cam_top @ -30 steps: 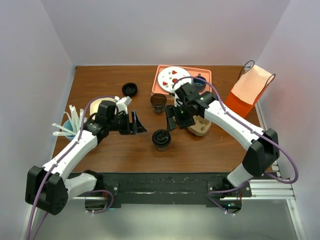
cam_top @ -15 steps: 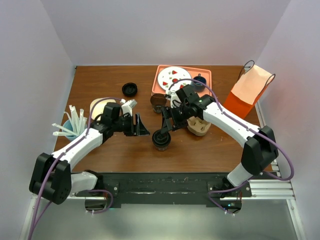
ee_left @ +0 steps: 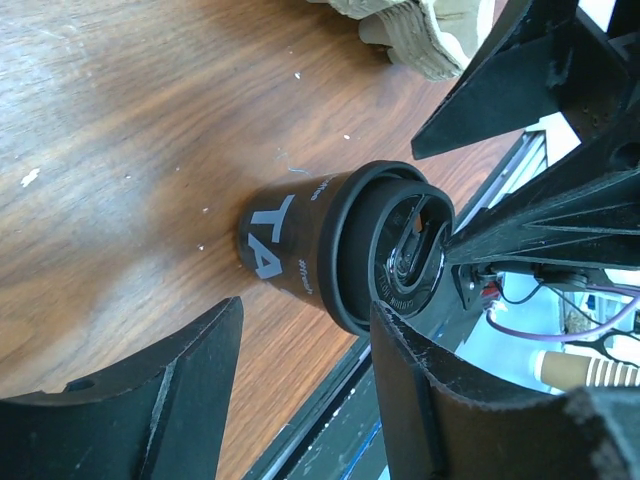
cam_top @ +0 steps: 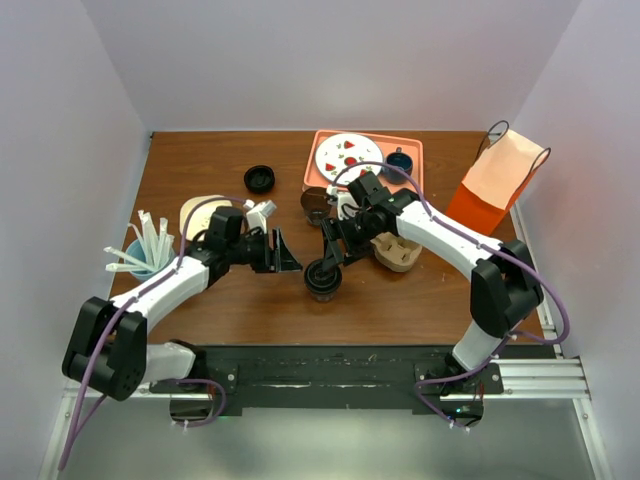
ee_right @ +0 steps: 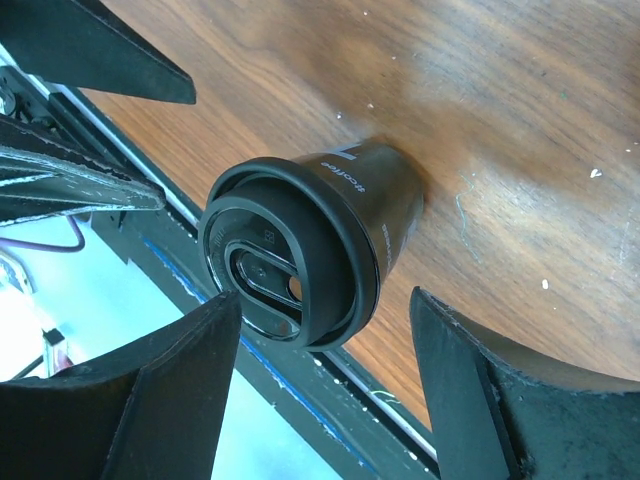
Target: Pack the takeout coffee
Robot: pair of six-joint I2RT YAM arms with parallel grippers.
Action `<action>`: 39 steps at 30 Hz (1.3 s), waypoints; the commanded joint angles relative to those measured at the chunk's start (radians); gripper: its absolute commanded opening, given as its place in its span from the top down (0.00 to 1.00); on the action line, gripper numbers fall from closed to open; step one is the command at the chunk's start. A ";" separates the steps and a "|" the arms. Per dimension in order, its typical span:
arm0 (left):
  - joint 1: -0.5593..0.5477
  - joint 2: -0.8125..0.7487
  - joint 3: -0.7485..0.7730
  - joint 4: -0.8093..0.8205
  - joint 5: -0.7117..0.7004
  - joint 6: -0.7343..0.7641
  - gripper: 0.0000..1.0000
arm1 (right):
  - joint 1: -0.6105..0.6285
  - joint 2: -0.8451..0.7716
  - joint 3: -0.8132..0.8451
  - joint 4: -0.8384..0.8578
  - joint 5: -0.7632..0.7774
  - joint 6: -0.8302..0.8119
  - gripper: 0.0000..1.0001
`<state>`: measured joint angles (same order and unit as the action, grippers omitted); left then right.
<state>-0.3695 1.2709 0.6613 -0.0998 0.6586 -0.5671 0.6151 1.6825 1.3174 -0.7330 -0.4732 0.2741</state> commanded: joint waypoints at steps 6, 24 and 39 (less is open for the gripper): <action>-0.022 0.033 -0.029 0.137 0.050 -0.054 0.42 | -0.002 0.009 -0.015 0.027 -0.064 -0.035 0.30; -0.065 0.051 -0.094 0.183 -0.013 -0.091 0.51 | -0.005 0.031 -0.139 0.144 -0.108 -0.010 0.50; -0.068 -0.044 0.063 -0.057 -0.111 -0.054 0.32 | -0.005 0.014 -0.156 0.164 -0.096 0.040 0.52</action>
<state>-0.4282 1.2530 0.6941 -0.1383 0.5423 -0.6376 0.6037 1.7138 1.1839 -0.5697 -0.6422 0.3164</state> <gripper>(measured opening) 0.658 0.477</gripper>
